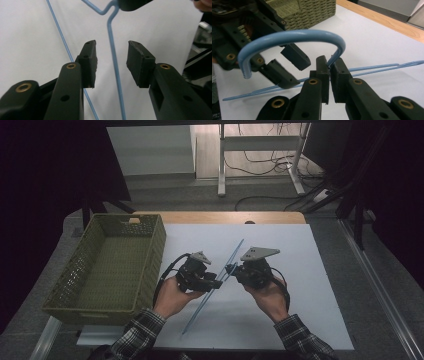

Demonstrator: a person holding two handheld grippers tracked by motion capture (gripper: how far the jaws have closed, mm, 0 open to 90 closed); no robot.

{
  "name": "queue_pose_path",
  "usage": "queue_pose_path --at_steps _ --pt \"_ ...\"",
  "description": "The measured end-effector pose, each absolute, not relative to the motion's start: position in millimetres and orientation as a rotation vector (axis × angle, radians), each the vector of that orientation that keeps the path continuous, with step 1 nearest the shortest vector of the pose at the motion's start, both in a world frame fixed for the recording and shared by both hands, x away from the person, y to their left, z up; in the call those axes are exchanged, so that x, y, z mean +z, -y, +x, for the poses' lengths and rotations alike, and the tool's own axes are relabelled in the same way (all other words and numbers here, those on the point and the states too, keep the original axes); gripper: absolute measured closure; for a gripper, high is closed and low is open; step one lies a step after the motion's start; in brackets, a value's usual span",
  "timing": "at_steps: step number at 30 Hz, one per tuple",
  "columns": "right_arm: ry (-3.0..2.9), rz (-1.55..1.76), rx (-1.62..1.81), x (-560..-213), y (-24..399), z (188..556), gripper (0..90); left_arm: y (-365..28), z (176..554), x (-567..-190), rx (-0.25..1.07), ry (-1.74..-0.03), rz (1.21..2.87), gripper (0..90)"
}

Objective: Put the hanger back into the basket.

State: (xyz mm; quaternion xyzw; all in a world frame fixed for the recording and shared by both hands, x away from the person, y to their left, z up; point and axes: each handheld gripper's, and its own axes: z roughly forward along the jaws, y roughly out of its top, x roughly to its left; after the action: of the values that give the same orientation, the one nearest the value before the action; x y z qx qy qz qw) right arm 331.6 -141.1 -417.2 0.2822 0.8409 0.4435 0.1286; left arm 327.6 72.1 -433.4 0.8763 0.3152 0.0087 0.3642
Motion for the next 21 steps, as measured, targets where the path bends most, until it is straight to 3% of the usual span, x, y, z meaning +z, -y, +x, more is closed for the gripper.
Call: queue_pose_path --at_steps 5,8,10,13,17,21 --pt "-2.444 0.844 1.281 -415.7 137.9 332.5 85.2 -56.8 327.2 -433.5 0.113 -0.823 2.335 65.3" --pt "-2.443 0.856 1.285 -415.2 137.2 332.5 85.1 -52.2 328.7 -433.2 0.126 -0.834 2.365 73.7" --pt "-2.442 0.856 1.287 -414.8 136.7 332.2 85.1 -51.1 329.8 -432.3 0.109 -0.844 2.364 82.3" --pt "-2.433 0.846 1.273 -414.1 135.9 330.7 84.8 -54.6 332.6 -430.5 0.109 -0.864 2.36 86.5" --pt "-2.429 0.855 1.312 -412.6 139.1 331.7 83.6 -64.5 337.9 -429.8 -0.025 -0.877 2.278 87.3" --pt "-2.429 0.85 1.339 -409.3 140.9 330.4 68.6 -74.8 342.9 -427.0 -0.105 -0.892 2.209 87.5"
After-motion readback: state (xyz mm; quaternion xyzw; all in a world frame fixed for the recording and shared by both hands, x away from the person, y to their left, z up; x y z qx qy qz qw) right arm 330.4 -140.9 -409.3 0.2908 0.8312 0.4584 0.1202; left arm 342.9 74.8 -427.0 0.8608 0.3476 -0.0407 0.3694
